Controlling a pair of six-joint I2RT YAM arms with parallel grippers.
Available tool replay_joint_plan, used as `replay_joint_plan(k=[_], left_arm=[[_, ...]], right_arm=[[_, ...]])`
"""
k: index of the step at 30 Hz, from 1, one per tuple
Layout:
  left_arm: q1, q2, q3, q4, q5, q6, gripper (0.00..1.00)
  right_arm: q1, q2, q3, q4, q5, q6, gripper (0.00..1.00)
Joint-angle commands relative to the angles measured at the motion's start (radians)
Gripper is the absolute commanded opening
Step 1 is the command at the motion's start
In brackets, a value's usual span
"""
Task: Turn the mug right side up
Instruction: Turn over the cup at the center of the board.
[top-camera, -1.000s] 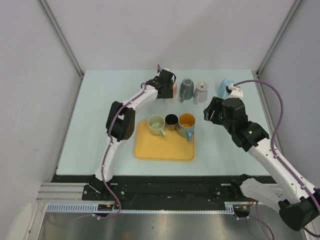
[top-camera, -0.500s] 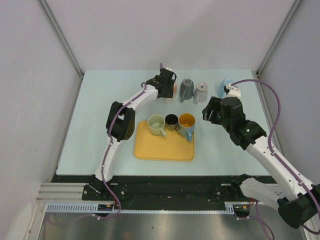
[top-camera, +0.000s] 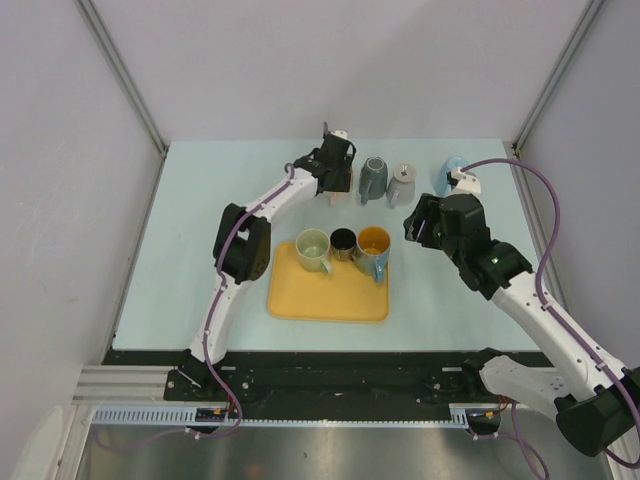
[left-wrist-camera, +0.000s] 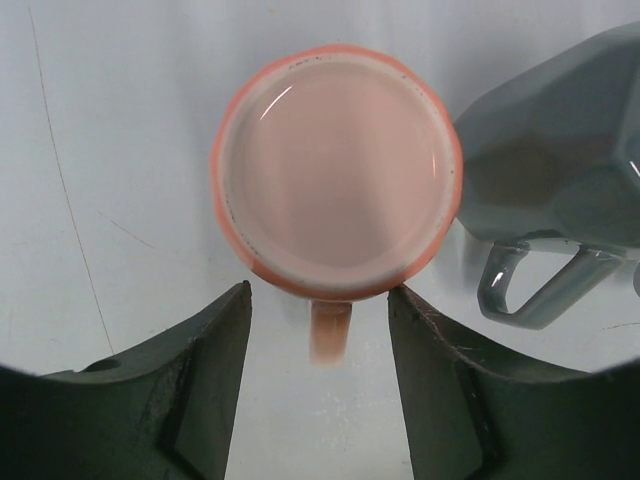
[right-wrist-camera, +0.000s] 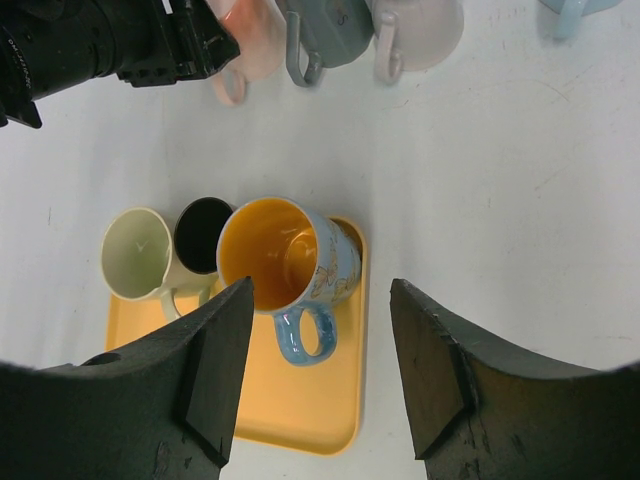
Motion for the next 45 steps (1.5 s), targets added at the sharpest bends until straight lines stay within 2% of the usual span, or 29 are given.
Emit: replay_joint_plan(k=[1, 11, 25, 31, 40, 42, 45], left_arm=[[-0.004, -0.037, 0.057, 0.028, 0.01, 0.022, 0.6], [0.006, -0.009, 0.07, 0.028, 0.028, 0.029, 0.51], [0.011, 0.014, 0.05, 0.03, 0.059, 0.026, 0.56], [0.011, 0.01, 0.034, 0.028, 0.058, 0.026, 0.55], [0.013, 0.008, 0.018, 0.028, 0.065, 0.031, 0.32], [0.013, 0.007, 0.009, 0.03, 0.064, 0.029, 0.33], [0.013, 0.0, -0.003, 0.028, 0.061, 0.029, 0.43]], right_arm=[[-0.004, -0.001, 0.003, 0.025, -0.001, 0.003, 0.61], [-0.007, 0.008, 0.003, 0.021, 0.0, 0.006, 0.61], [-0.01, 0.019, 0.003, 0.018, 0.0, 0.006, 0.61], [-0.012, 0.019, 0.003, 0.016, 0.0, 0.01, 0.61], [-0.013, 0.013, -0.003, 0.018, -0.001, 0.01, 0.61], [-0.013, 0.011, -0.005, 0.016, -0.003, 0.009, 0.61], [-0.013, 0.01, -0.005, 0.016, -0.003, 0.01, 0.61]])
